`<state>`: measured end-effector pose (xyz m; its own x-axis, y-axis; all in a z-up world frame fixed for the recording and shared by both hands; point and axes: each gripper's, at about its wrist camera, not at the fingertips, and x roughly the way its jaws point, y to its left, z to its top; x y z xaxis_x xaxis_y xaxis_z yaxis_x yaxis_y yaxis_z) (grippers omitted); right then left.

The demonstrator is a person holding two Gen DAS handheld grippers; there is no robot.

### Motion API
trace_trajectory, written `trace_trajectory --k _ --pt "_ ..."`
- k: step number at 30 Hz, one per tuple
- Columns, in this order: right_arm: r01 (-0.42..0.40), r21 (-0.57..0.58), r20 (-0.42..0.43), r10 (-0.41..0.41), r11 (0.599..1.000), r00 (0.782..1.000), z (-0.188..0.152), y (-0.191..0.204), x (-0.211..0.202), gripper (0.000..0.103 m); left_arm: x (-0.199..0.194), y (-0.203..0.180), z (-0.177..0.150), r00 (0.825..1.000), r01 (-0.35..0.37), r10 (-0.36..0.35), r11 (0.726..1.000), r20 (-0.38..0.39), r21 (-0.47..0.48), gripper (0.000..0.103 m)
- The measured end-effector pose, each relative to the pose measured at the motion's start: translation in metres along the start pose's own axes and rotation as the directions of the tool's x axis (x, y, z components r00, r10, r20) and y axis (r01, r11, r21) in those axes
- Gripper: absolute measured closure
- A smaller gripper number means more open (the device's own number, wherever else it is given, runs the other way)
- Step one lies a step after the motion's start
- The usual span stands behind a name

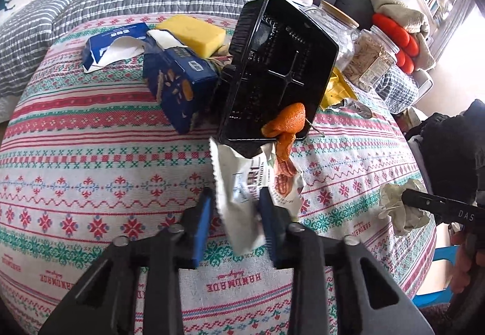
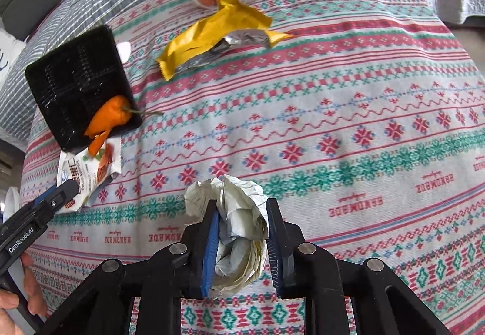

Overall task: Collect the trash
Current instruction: 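Grasp the white snack wrapper with the left tool, then drop the snack wrapper into the bin with the left tool while the right tool drops the tissue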

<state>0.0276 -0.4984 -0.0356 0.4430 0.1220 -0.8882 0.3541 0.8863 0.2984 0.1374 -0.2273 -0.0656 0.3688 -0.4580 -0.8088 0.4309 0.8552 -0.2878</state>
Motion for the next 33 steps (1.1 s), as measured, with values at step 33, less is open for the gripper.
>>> trace_trajectory --k 33 --pt "-0.091 -0.228 0.029 0.100 0.969 0.995 -0.011 0.156 0.014 0.078 -0.149 0.138 -0.054 0.982 -0.149 0.163 0.980 0.098 -0.133 0.094"
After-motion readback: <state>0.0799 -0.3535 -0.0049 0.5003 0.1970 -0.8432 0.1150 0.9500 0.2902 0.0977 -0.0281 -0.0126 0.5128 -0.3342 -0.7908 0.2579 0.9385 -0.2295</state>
